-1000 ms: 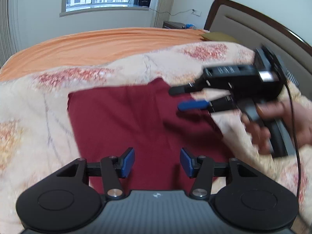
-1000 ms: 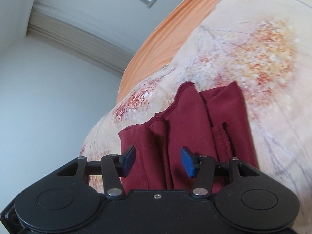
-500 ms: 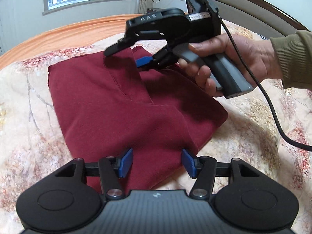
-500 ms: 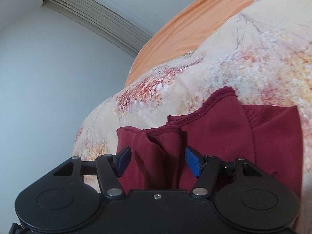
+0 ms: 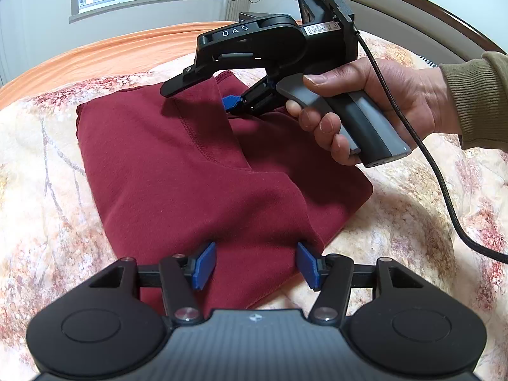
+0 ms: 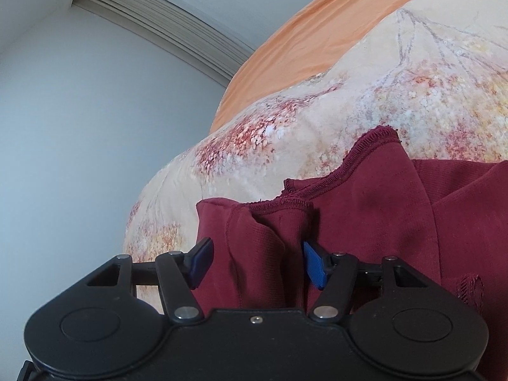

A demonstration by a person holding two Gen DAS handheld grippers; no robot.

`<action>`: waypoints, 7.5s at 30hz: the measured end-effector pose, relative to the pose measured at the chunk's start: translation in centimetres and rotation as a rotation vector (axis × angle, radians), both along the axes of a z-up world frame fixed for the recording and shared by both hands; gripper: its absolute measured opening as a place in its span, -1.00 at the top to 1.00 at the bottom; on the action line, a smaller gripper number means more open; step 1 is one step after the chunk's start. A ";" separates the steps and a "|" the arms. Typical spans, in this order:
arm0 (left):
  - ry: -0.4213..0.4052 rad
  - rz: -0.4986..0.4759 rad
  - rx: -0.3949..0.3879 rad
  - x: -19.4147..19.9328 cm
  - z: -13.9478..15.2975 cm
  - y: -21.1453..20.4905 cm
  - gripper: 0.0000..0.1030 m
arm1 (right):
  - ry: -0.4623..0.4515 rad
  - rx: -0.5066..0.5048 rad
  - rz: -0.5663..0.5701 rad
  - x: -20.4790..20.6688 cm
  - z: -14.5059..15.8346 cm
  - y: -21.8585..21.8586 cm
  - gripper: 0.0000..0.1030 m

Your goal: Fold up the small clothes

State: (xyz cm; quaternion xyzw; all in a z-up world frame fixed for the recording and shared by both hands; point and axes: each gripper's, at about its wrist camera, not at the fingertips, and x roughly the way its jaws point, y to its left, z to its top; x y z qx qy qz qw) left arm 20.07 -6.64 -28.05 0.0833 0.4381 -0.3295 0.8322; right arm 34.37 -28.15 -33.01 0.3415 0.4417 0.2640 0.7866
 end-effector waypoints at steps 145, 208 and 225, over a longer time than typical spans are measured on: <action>0.404 0.381 -0.518 14.8 -6.2 5.2 -0.84 | 0.126 0.178 -0.022 -5.1 -2.3 -11.0 -0.40; 0.212 0.917 -0.344 -1.9 0.8 39.7 0.28 | 0.120 0.002 0.485 -5.2 3.1 32.5 0.38; 0.218 0.922 -0.370 -3.5 -1.0 41.9 -0.10 | 0.137 -0.095 0.402 -5.3 0.7 29.0 -0.18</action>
